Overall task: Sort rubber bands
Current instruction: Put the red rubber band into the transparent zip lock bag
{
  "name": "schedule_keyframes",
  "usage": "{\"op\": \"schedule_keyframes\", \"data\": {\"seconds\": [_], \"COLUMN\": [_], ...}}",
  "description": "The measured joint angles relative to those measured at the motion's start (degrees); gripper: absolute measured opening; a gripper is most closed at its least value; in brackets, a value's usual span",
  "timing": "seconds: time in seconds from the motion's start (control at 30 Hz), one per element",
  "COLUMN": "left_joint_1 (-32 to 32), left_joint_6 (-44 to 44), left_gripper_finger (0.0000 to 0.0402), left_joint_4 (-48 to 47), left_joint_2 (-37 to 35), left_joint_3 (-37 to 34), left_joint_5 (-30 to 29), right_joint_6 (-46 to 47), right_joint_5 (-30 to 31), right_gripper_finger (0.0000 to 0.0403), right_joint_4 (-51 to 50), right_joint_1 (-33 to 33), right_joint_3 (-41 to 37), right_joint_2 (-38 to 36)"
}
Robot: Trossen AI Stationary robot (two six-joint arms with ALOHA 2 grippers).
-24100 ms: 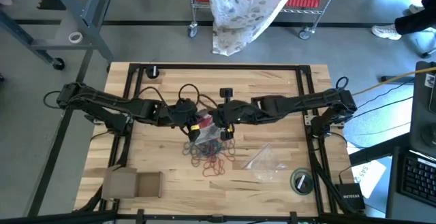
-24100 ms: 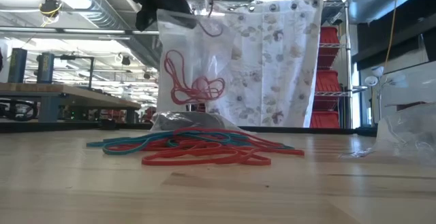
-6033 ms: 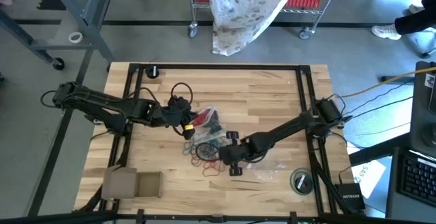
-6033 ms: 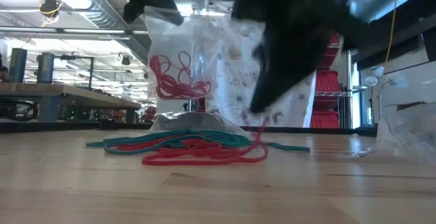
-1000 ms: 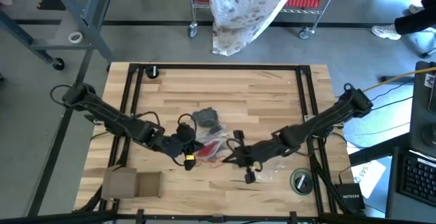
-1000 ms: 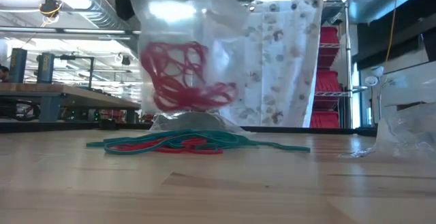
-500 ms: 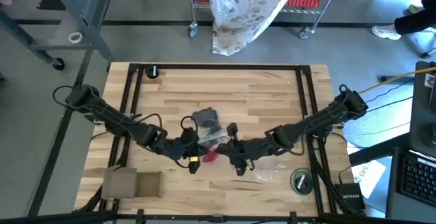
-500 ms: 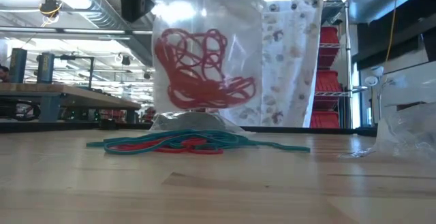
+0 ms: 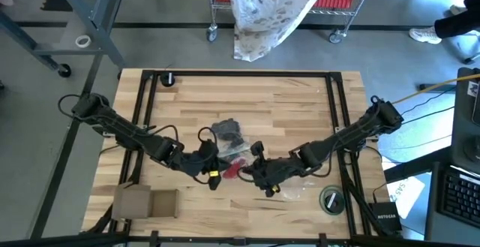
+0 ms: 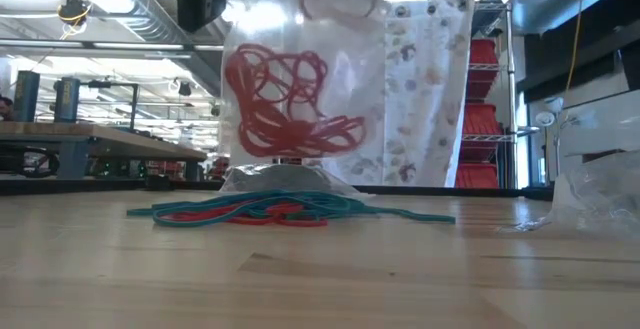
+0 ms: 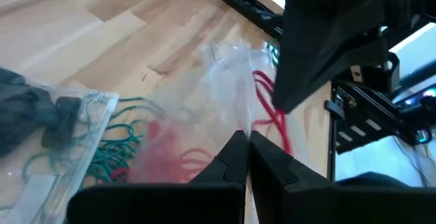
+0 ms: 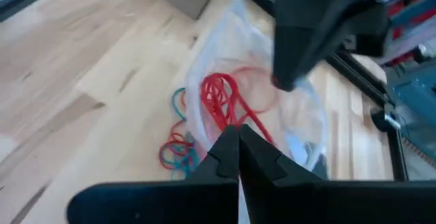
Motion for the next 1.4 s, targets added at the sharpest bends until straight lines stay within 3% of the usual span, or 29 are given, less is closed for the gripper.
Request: {"op": "schedule_keyframes", "data": {"seconds": [0.13,0.33,0.6,0.77,0.87,1.0,1.4], "left_joint_1": [0.0,-0.09,-0.07,0.05,0.09,0.09,0.35], "left_joint_6": [-0.85,0.84,1.82,2.79,2.12,1.89,3.96], "left_gripper_finger": [0.0001,0.0001,0.0001,0.0001,0.0001,0.0001,0.0001], "left_joint_4": [-0.07,1.43,1.01,-1.59,-5.13,-6.8,-6.99], "left_joint_2": [0.0,-0.01,-0.02,-1.4,-3.12,-5.03,-5.66], "left_joint_3": [0.0,0.0,0.0,0.0,0.0,0.0,0.02], "left_joint_5": [-1.92,-2.16,-2.4,-4.82,-9.72,-16.15,-16.91], "right_joint_6": [0.77,11.28,16.24,21.5,22.66,22.73,22.72], "right_joint_5": [0.0,1.02,-0.78,-9.6,-11.99,-9.42,-9.16], "right_gripper_finger": [0.0001,0.0005,0.0112,0.0154,0.0158,0.0154,0.0116], "right_joint_4": [0.51,1.73,0.29,-2.16,-2.45,-0.98,11.69], "right_joint_1": [-0.15,-1.33,-1.16,-1.2,-0.74,-0.48,-4.43], "right_joint_3": [0.0,0.02,2.56,4.81,3.72,2.04,1.7], "right_joint_2": [0.0,0.0,-0.34,-0.09,1.82,6.59,21.7]}}
